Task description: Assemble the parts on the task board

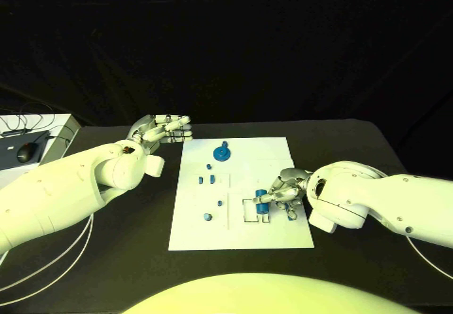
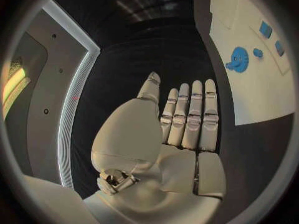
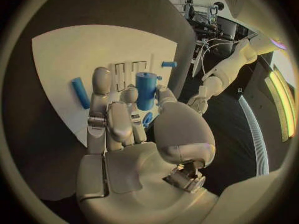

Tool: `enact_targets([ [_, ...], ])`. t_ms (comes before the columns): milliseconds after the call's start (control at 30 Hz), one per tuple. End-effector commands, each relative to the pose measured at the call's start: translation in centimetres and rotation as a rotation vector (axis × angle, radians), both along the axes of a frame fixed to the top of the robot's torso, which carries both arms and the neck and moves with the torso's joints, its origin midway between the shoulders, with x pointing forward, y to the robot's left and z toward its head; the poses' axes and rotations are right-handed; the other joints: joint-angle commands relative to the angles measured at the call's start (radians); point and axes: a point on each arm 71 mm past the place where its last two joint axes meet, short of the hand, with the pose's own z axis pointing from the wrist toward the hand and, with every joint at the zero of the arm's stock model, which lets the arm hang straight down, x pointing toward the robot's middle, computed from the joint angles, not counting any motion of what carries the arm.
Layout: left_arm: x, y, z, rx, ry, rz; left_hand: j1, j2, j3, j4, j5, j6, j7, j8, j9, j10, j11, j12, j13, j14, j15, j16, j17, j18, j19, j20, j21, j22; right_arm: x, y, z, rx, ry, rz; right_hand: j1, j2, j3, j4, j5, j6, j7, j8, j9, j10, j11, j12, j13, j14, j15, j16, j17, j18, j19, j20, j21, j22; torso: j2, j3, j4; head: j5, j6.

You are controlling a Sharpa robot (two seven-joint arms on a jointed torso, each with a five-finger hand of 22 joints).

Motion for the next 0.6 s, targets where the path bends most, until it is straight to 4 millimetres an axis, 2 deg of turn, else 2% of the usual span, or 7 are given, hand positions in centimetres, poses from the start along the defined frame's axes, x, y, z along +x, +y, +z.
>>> enact_targets([
  [33,-0.1,-0.3,0.0,-0.014,-0.002,-0.024,-0.006,0.005,0.004,0.000,0.001,-0.005,0.002,-0.001,-0.001,0.002,0.005,-0.004,0.000,-0.005,0.000,0.005,0.000,-0.005,0.002,0.000,0.001,0.000,0.0,0.4,-0.5,0.009,0.017,-0.010,-0.011,0.003,0.106,-0.102,-0.004,0.004,0.001,0.004,0.001,0.001,-0.005,-0.004,-0.002,-0.001,-0.005,-0.001,-0.001,-0.016,0.032,-0.008,-0.005,0.000,0.001,-0.0006,0.0010,0.001,-0.001],
  [600,-0.1,-0.2,0.1,-0.014,-0.002,-0.024,-0.007,0.004,0.008,0.001,0.001,-0.005,0.002,-0.001,-0.001,0.001,0.005,-0.004,0.000,-0.005,0.000,0.004,0.000,-0.005,0.001,0.000,0.001,0.000,-0.3,1.8,-2.5,-0.020,0.033,0.030,-0.013,0.004,0.098,-0.096,-0.020,0.003,0.002,0.003,0.000,-0.001,-0.004,-0.004,-0.002,-0.001,-0.004,-0.004,-0.003,-0.016,0.032,-0.007,-0.012,-0.002,0.000,0.0006,-0.0008,0.010,-0.010],
])
